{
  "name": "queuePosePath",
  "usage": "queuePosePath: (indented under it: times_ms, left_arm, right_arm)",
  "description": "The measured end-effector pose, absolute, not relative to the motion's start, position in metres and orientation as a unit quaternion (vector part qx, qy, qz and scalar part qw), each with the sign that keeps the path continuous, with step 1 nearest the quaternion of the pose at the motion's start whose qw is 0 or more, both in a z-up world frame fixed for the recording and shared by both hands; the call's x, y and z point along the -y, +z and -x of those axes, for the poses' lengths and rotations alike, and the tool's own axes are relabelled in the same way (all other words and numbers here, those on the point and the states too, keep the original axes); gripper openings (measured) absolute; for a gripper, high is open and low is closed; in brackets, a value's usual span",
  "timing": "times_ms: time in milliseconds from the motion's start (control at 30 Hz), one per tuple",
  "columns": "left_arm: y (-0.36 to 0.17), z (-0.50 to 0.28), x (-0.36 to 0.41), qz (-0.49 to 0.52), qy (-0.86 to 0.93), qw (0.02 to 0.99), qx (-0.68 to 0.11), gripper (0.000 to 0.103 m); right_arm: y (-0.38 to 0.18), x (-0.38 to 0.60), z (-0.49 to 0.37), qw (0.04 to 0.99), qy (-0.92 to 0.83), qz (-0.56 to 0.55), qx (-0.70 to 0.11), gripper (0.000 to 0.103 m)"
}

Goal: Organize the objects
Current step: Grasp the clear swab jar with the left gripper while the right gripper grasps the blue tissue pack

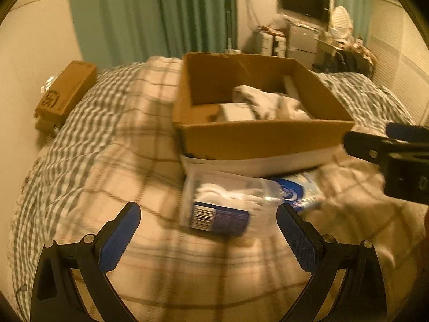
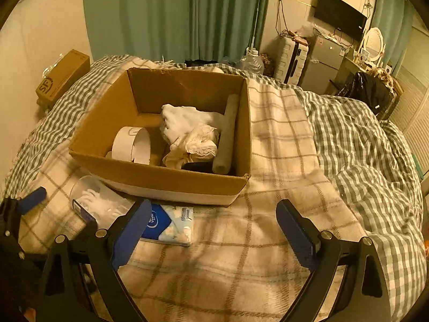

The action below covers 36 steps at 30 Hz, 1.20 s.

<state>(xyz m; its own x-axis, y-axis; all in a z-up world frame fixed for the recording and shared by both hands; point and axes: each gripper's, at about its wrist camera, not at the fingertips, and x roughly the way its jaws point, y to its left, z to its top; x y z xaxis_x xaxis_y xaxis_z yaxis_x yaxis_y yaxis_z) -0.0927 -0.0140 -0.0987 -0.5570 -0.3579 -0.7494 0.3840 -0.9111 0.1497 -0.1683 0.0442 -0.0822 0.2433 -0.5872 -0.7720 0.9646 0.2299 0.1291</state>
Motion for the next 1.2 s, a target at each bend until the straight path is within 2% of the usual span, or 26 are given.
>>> queuePosePath:
  times_ms: [333, 367, 400, 467, 567, 800, 1200]
  left_arm:
    - [-0.126, 0.120, 0.017, -0.457, -0.868, 0.195, -0.024, 0.103]
    - [-0.130, 0.122, 0.016, -0.464, -0.864, 0.194, -0.021, 0.101]
    - [-0.132, 0.123, 0.015, -0.467, -0.863, 0.192, -0.020, 0.093]
    - [-0.134, 0.123, 0.012, -0.469, -0.863, 0.187, -0.013, 0.093]
    - [-0.131, 0.119, 0.014, -0.461, -0.867, 0.188, -0.021, 0.092]
    - [-0.088, 0.072, 0.052, -0.389, -0.882, 0.243, -0.104, 0.092]
    - [-0.075, 0.060, 0.067, -0.370, -0.881, 0.275, -0.104, 0.092]
  right_arm:
    - [-0.090, -0.041, 0.165, 0.717, -0.536, -0.314, -0.315, 0.095]
    - [-0.091, -0.040, 0.165, 0.716, -0.536, -0.314, -0.317, 0.094]
    - [-0.092, -0.040, 0.165, 0.715, -0.537, -0.315, -0.319, 0.094]
    - [-0.094, -0.039, 0.164, 0.714, -0.536, -0.316, -0.321, 0.094]
    - [-0.096, -0.039, 0.164, 0.713, -0.536, -0.316, -0.324, 0.094]
    - [-0.097, -0.038, 0.163, 0.714, -0.530, -0.317, -0.329, 0.095]
    - [-0.159, -0.009, 0.086, 0.711, -0.431, -0.335, -0.444, 0.095]
